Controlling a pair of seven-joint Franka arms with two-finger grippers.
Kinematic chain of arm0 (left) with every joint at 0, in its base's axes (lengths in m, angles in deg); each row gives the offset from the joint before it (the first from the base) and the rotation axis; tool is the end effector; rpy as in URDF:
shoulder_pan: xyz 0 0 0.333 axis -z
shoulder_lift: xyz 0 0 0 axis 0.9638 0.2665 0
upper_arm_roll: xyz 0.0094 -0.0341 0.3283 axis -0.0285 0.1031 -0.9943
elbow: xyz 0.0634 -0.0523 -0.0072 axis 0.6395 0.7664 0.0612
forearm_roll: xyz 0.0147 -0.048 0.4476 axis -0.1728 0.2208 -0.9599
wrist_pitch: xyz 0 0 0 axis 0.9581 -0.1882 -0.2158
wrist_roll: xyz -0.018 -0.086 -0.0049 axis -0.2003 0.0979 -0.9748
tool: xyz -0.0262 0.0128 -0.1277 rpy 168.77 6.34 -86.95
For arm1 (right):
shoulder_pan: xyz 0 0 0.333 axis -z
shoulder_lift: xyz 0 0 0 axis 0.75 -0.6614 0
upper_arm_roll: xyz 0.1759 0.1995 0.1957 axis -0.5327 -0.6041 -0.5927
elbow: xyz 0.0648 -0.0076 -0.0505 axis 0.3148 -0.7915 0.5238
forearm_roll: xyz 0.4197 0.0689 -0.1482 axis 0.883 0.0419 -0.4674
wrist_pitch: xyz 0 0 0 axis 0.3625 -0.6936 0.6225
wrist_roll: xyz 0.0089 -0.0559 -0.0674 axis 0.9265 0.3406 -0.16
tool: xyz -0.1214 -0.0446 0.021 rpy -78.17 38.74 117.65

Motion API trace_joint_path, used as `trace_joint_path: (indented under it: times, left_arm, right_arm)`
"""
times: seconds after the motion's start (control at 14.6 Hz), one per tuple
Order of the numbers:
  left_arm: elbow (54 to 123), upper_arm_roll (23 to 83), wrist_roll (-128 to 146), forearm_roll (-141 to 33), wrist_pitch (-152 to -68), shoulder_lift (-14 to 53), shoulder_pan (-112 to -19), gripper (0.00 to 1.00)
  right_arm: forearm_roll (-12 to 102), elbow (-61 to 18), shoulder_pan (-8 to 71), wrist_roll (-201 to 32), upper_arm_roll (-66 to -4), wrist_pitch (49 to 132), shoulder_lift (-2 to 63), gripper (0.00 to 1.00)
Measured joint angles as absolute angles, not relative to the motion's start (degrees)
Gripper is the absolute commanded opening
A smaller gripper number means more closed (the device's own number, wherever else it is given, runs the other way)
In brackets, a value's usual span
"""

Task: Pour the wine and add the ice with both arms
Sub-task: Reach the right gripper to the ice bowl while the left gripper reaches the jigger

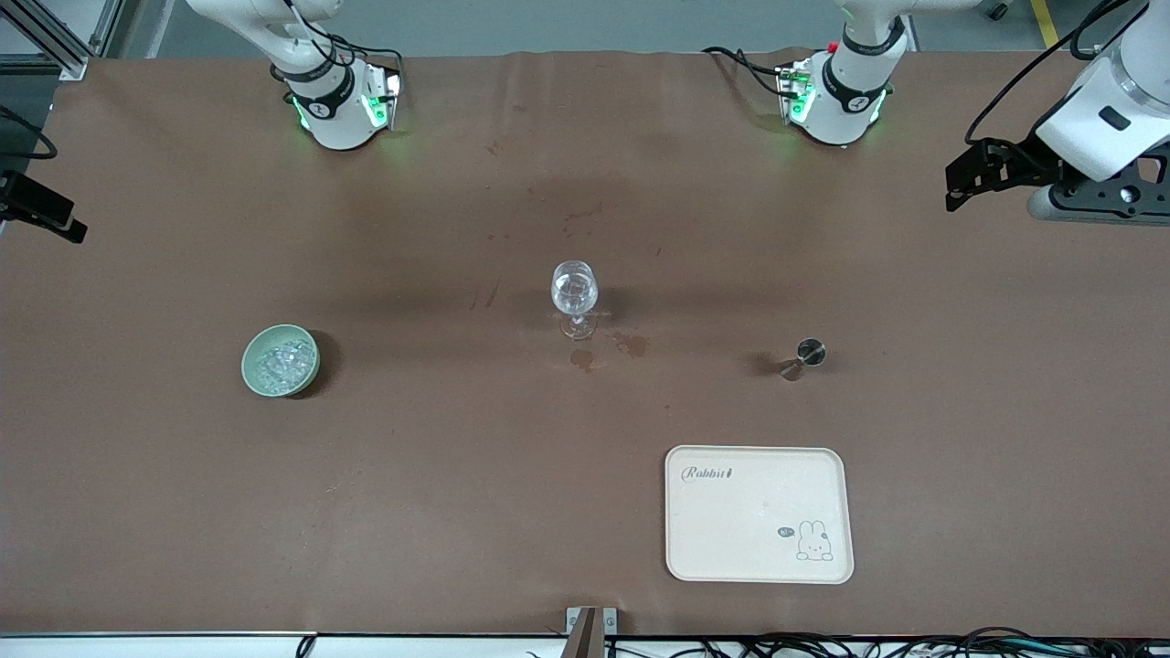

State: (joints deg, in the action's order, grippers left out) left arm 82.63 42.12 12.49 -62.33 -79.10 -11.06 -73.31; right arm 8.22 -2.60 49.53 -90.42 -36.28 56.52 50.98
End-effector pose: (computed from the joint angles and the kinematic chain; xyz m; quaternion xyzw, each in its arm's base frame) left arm 0.5707 -0.0896 0.6279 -0.9985 0.0508 0.0194 0.0023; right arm 0.6090 -0.0549 0.6647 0.9986 -0.0516 -0.0108 0.0032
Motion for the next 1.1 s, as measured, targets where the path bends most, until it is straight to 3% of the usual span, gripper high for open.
trace_joint_path:
  times: [0.41,0.75,1.1]
  left_arm:
    - [81.4,41.9,12.5,-63.5,-79.1,-10.9,-73.9,1.0]
    - [79.9,41.7,12.2,-63.6,-79.1,-6.4,-74.7,1.0]
    - [79.9,41.6,2.5,-61.8,-79.9,2.2,-78.6,1.0]
  right_arm:
    - [8.2,-2.6,49.5,-90.4,-36.3,56.5,51.0,1.0]
    - [8.3,-6.6,49.4,-90.3,-36.8,56.9,50.6,1.0]
    - [8.3,-22.7,49.0,-90.2,-37.0,77.1,48.1,1.0]
